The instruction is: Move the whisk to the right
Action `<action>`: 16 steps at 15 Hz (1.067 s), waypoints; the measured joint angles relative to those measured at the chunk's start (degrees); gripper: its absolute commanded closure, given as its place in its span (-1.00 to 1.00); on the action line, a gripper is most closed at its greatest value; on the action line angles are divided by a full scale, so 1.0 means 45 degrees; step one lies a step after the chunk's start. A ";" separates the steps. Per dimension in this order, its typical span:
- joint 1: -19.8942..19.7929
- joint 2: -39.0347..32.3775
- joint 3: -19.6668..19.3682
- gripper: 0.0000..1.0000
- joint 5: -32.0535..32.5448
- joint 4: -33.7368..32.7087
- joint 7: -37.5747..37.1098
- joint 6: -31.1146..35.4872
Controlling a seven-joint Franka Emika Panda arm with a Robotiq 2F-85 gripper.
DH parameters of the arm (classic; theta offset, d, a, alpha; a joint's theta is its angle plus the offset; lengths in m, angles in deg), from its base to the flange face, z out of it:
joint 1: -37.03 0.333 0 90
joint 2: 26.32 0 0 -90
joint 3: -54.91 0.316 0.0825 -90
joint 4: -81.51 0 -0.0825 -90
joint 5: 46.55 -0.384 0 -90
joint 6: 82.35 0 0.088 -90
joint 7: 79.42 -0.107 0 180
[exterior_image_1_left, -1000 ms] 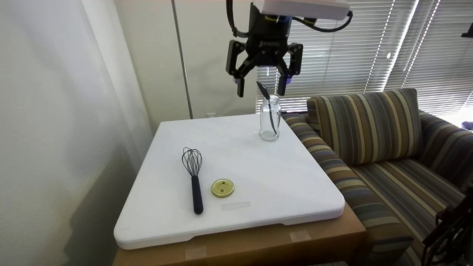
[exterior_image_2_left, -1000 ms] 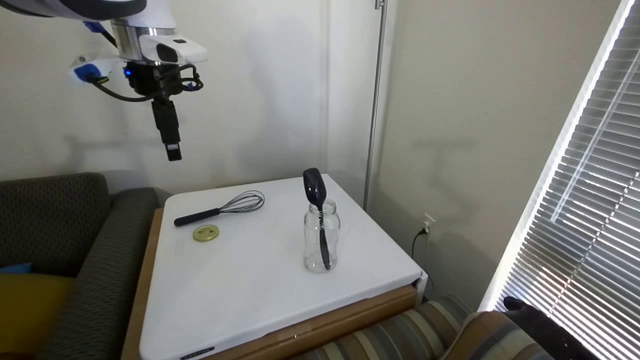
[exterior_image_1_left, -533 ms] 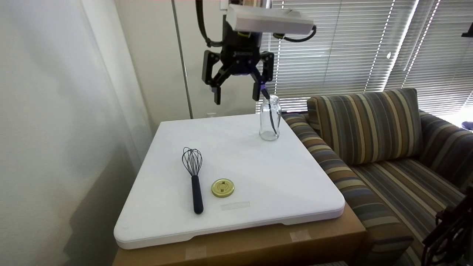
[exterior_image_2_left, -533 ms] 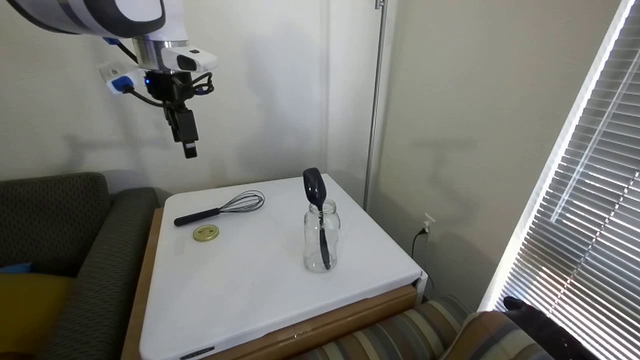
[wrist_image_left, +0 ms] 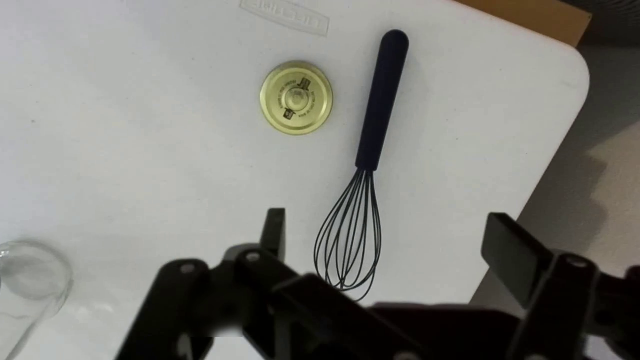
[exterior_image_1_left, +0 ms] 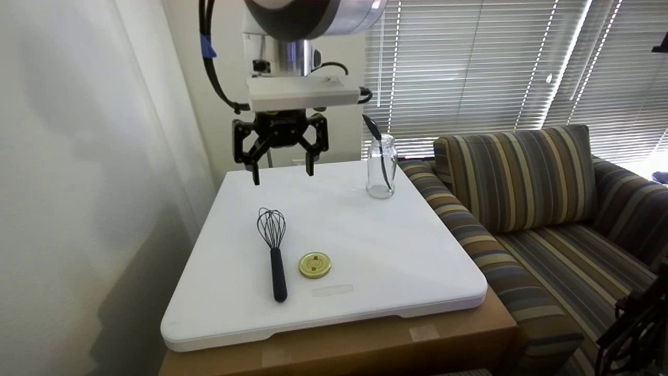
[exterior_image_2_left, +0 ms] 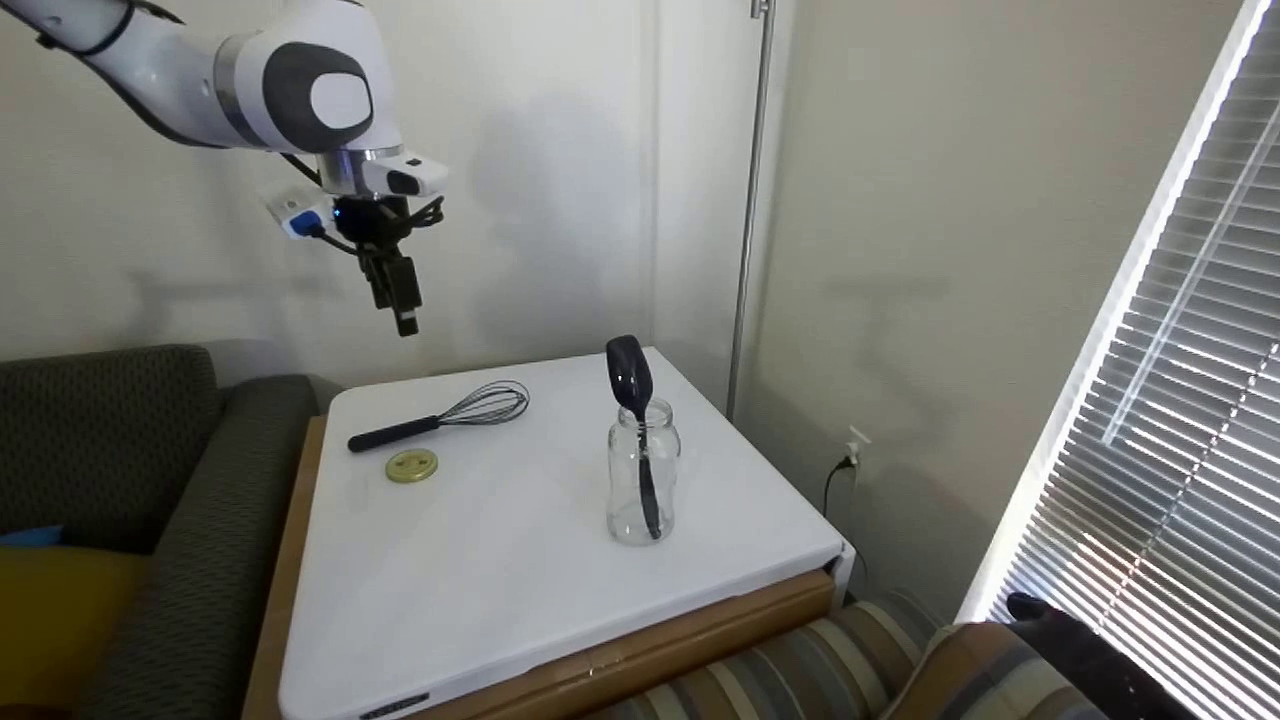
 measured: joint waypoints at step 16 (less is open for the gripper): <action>0.0715 -0.3259 -0.0173 -1.00 -0.0412 -0.3265 -0.1019 -0.1184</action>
